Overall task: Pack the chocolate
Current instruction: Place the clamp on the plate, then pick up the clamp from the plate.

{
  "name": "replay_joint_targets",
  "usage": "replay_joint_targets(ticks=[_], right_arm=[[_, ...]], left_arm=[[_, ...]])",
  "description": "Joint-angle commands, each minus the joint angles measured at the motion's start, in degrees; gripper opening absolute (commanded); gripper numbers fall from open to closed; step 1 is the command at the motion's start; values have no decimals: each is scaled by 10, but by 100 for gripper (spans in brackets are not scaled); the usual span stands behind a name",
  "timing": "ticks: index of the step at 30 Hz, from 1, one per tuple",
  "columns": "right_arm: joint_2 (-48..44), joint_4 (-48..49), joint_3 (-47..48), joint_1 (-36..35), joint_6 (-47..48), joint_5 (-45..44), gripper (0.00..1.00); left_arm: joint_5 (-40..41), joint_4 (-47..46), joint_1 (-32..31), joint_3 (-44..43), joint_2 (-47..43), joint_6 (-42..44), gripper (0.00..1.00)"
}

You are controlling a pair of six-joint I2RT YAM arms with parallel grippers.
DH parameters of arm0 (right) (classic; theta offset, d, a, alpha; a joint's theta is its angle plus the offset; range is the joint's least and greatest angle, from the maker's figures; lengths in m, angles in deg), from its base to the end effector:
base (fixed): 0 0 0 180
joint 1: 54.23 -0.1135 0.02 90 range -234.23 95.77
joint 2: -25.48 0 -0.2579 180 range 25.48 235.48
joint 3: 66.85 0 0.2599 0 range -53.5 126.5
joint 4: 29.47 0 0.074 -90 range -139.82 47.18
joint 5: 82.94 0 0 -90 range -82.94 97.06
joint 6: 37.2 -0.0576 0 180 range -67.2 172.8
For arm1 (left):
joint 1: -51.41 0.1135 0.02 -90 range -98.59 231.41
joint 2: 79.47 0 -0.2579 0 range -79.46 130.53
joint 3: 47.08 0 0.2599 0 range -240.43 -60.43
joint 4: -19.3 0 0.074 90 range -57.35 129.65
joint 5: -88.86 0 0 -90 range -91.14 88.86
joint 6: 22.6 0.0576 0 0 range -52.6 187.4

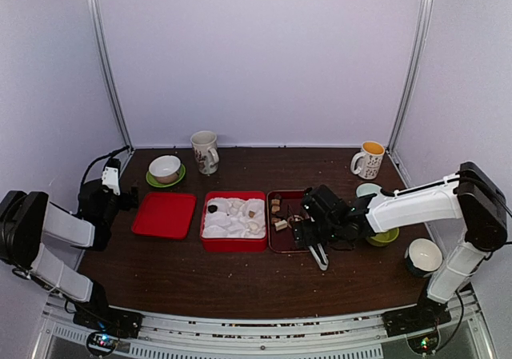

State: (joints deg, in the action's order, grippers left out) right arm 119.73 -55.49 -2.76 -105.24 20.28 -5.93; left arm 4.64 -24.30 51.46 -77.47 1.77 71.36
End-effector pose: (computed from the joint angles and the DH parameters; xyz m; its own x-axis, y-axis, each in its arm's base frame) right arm 0.2216 0.2532 0.1320 -0.8056 -0.1626 -0.5697 -0.2912 0.9461 0.1418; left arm 0.2751 0.0060 0.1503 -0.1329 0.0686 -0.9888 -0.0918 0.9925 0.0812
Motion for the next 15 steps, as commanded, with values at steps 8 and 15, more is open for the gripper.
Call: replay_joint_targets(ticks=[8, 15], right_arm=[[-66, -15, -9, 3, 13, -18, 100], [-83, -10, -35, -1, 7, 1, 85]], left_arm=[[3, -30, 5, -9, 3, -1, 98], [3, -30, 5, -8, 3, -2, 98]])
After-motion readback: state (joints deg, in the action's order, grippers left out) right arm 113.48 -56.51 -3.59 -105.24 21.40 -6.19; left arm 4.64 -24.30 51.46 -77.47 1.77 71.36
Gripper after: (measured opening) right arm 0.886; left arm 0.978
